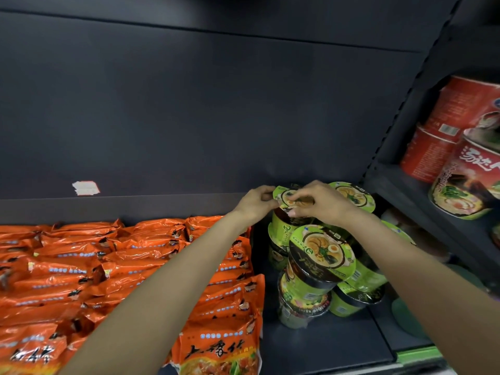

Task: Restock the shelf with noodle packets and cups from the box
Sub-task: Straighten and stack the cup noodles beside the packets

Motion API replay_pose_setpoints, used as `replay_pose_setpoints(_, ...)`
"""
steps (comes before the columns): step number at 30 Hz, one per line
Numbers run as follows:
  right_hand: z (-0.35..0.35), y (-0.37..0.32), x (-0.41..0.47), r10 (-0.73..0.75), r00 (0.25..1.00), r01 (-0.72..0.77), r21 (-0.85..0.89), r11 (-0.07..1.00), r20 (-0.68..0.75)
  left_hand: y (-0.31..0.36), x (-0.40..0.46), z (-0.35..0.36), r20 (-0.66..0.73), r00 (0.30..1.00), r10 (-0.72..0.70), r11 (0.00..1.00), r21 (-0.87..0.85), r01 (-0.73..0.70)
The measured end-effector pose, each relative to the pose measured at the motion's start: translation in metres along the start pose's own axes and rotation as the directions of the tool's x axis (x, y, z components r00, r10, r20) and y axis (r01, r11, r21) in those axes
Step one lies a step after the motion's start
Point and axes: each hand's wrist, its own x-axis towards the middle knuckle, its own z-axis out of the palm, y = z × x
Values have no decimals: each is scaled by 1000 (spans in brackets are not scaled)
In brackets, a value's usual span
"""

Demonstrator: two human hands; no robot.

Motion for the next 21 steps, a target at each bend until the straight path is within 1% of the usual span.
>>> replay_pose_setpoints(2,-5,3,2,-39,997,40,-13,999,60,-2,1,3,-44,999,-22,1000,-12,21)
replay_pose_setpoints(4,-11,4,1,-53,987,54,-1,999,153,-5,0,9,-96,994,-55,998,-26,53)
replay_pose_setpoints(7,-15,7,1,-65,972,55,47,997,228,0,-2,11,-133,990,-56,997,49,63)
replay_pose_setpoints(9,-17,3,1,-62,972,58,26,998,225,3,-1,6,-139,989,-57,997,50,65)
replay_pose_setpoints(11,-16,-1,0,-56,978,56,4,998,201,4,1,2,-114,992,-53,997,54,60)
replay_pose_setpoints(15,-11,-2,-4,-67,994,64,32,997,82,0,2,1,-13,998,-61,998,7,62)
replay_pose_setpoints(17,-8,2,-5,-52,998,51,27,998,40,-1,2,1,-13,998,-60,998,-6,60)
replay_pose_setpoints(19,-9,6,-5,-50,996,47,49,998,75,-1,3,1,-16,999,-44,999,-11,43)
replay_pose_setpoints(21,-13,9,-4,-61,986,52,61,997,158,-1,2,1,-16,999,-29,1000,-2,29)
